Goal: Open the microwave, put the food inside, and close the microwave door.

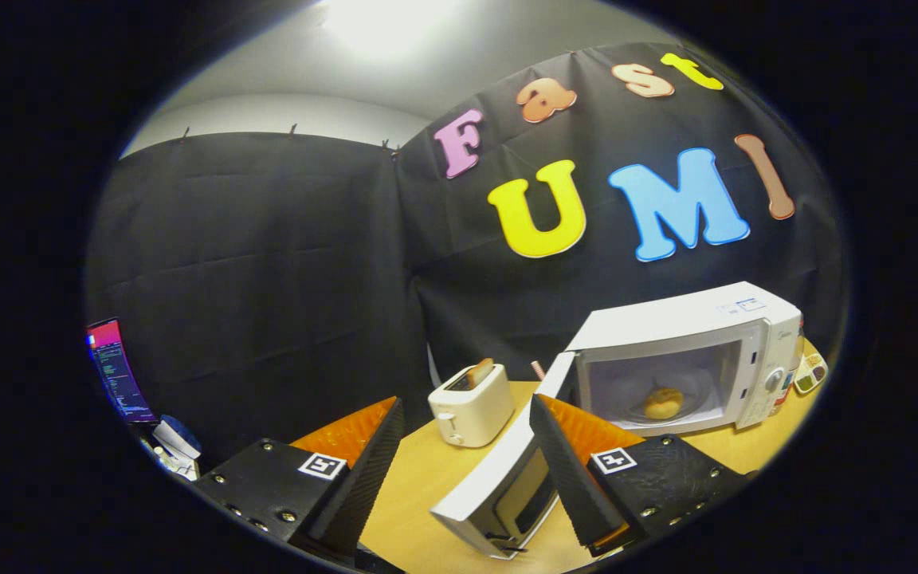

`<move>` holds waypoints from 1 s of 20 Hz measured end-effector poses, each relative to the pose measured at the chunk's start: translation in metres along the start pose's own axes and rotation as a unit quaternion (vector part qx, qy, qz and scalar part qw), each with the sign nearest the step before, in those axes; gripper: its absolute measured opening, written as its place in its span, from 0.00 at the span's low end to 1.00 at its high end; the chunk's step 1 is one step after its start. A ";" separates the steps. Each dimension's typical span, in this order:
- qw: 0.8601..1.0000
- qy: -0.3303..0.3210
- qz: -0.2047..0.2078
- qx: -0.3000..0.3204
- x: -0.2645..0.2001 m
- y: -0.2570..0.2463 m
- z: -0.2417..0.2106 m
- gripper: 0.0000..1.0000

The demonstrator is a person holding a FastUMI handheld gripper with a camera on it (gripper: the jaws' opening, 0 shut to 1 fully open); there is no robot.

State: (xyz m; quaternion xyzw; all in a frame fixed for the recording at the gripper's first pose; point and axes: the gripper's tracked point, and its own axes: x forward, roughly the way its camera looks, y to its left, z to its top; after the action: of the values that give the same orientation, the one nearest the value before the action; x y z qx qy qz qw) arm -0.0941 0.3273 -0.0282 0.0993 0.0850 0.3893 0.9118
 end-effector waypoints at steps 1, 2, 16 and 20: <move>1.000 0.008 0.019 0.000 -0.001 0.015 -0.006 0.96; 0.999 0.014 0.033 -0.002 -0.002 0.027 -0.011 0.96; 0.985 0.142 0.100 -0.012 -0.001 0.073 -0.131 0.65; 0.983 0.170 0.064 -0.009 -0.002 0.045 -0.155 0.22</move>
State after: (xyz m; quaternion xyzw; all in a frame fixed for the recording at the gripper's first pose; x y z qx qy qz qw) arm -0.1621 0.3741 -0.1670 0.0284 0.2290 0.4586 0.8582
